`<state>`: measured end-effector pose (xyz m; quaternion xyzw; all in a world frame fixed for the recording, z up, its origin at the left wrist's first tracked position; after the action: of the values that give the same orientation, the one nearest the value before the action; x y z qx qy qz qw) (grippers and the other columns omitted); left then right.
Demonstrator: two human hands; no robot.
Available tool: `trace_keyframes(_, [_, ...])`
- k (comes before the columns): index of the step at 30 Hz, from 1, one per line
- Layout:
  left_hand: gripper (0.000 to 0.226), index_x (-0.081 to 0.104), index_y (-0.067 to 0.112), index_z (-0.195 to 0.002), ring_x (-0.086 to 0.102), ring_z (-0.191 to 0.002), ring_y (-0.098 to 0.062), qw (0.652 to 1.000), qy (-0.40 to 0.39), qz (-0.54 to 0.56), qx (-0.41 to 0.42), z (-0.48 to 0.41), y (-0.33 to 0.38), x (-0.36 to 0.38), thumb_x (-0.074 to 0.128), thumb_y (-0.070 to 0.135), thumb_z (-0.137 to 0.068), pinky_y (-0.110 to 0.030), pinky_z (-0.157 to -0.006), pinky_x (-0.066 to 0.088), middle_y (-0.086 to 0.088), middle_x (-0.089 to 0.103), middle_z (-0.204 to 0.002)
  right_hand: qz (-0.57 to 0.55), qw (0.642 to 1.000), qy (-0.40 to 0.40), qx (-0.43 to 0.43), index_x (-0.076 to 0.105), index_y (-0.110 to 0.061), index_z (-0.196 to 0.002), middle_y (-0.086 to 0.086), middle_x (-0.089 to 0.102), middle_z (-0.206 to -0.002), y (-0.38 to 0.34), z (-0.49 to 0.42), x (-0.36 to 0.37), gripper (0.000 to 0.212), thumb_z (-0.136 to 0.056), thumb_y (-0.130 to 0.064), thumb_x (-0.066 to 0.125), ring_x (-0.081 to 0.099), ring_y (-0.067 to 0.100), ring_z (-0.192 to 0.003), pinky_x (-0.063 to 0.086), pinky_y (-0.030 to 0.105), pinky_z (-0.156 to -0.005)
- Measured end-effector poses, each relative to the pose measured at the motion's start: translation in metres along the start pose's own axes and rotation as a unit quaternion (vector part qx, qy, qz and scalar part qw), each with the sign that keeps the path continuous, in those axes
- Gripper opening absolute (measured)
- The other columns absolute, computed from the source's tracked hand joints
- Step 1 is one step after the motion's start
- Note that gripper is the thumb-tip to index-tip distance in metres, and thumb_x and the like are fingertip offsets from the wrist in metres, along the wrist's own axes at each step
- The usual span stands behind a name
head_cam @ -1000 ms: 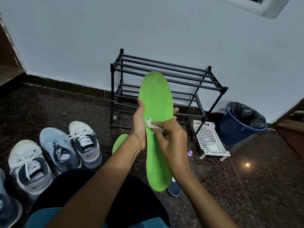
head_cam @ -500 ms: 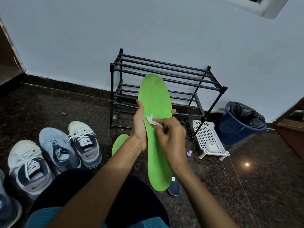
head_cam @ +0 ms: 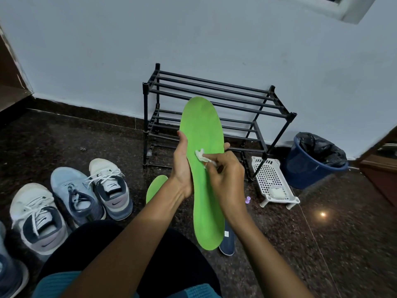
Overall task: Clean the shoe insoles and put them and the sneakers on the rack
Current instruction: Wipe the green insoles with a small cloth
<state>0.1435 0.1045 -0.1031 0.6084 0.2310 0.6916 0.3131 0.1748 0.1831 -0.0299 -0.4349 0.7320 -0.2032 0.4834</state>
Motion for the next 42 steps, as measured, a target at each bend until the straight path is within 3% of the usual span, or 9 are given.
trace_keyframes(2, [0.093,0.072,0.004,-0.100,0.068,-0.094,-0.028,1.000,-0.014,0.001,-0.011,0.001,-0.001,0.002,0.017,0.077,-0.083,-0.037,-0.082,0.055,-0.019,0.068,-0.109,0.004,1.000,-0.006,0.003,0.070,-0.005,-0.097,0.004,0.055,-0.083,0.001,0.000,0.001,0.021,-0.080,0.006,0.061,0.049,0.007,-0.074,0.035,0.003,-0.067])
trace_keyframes(10, [0.094,0.057,0.002,-0.120,0.062,-0.094,-0.030,0.998,-0.031,0.059,-0.011,-0.001,0.004,0.005,0.015,0.077,-0.083,-0.040,-0.082,0.052,-0.021,0.063,-0.115,-0.021,0.998,-0.042,-0.029,0.073,-0.009,-0.089,-0.005,0.057,-0.077,-0.008,0.028,0.007,0.018,-0.077,0.003,0.066,0.051,-0.010,-0.072,0.036,0.002,-0.067])
trace_keyframes(15, [0.087,0.059,0.004,-0.121,0.065,-0.102,-0.033,1.000,-0.018,0.018,0.005,0.000,0.004,0.003,0.016,0.072,-0.087,-0.039,-0.082,0.057,-0.023,0.066,-0.112,0.011,0.999,-0.027,-0.023,0.071,-0.002,-0.093,0.011,0.061,-0.085,-0.005,0.009,0.006,0.021,-0.079,0.009,0.061,0.052,0.011,-0.074,0.035,0.002,-0.070])
trace_keyframes(18, [0.088,0.057,0.002,-0.123,0.067,-0.097,-0.032,1.000,-0.019,0.023,0.004,0.001,0.005,0.003,0.016,0.072,-0.088,-0.037,-0.081,0.057,-0.024,0.066,-0.111,0.015,0.999,-0.040,-0.028,0.070,-0.003,-0.095,0.012,0.061,-0.087,-0.006,0.011,0.008,0.022,-0.080,0.008,0.059,0.055,0.018,-0.078,0.037,0.011,-0.069])
trace_keyframes(23, [0.095,0.058,0.000,-0.119,0.062,-0.093,-0.030,0.997,-0.028,0.065,-0.015,0.001,0.005,0.006,0.015,0.077,-0.083,-0.040,-0.078,0.053,-0.020,0.065,-0.112,-0.017,0.996,-0.076,-0.047,0.072,-0.007,-0.092,0.009,0.063,-0.083,-0.014,0.031,0.010,0.019,-0.079,0.003,0.062,0.052,0.005,-0.073,0.036,0.003,-0.068])
trace_keyframes(28, [0.093,0.060,0.002,-0.121,0.066,-0.099,-0.031,0.999,-0.031,0.025,-0.016,0.002,0.002,0.008,0.014,0.075,-0.085,-0.039,-0.084,0.053,-0.021,0.066,-0.113,0.014,0.998,-0.041,-0.051,0.071,-0.002,-0.090,0.015,0.062,-0.083,-0.010,0.016,0.006,0.018,-0.078,0.006,0.061,0.052,0.014,-0.072,0.034,0.003,-0.068])
trace_keyframes(32, [0.093,0.078,0.008,-0.087,0.069,-0.094,-0.023,0.998,-0.048,0.003,-0.041,0.005,-0.005,0.011,0.013,0.075,-0.086,-0.037,-0.083,0.051,-0.014,0.071,-0.102,0.035,0.998,-0.039,-0.041,0.069,0.000,-0.097,0.017,0.060,-0.085,-0.007,-0.003,0.005,0.020,-0.081,0.007,0.058,0.051,0.019,-0.076,0.033,0.007,-0.067])
trace_keyframes(37, [0.093,0.060,0.001,-0.117,0.068,-0.091,-0.029,0.997,-0.046,0.060,-0.036,0.001,-0.002,0.008,0.017,0.076,-0.084,-0.040,-0.084,0.052,-0.021,0.066,-0.110,0.005,0.996,-0.077,-0.045,0.070,-0.003,-0.095,0.010,0.061,-0.085,-0.012,0.016,0.012,0.017,-0.082,0.002,0.062,0.051,0.013,-0.074,0.034,0.003,-0.067])
trace_keyframes(42, [0.090,0.063,0.003,-0.112,0.066,-0.091,-0.029,0.997,-0.046,0.062,-0.029,0.001,-0.001,0.010,0.019,0.076,-0.084,-0.041,-0.086,0.050,-0.021,0.065,-0.113,0.001,0.997,-0.060,-0.049,0.071,-0.002,-0.090,0.013,0.062,-0.082,-0.011,0.018,0.012,0.015,-0.079,0.004,0.063,0.050,0.010,-0.069,0.033,0.003,-0.066])
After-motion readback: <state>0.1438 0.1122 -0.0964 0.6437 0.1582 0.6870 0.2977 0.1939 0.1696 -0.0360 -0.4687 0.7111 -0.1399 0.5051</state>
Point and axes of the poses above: each hand's wrist, its own z-axis away from the middle knuckle, its own x-axis out of the palm, y = z × x, the point moved 8 cm from there along -z, towards the middle knuckle
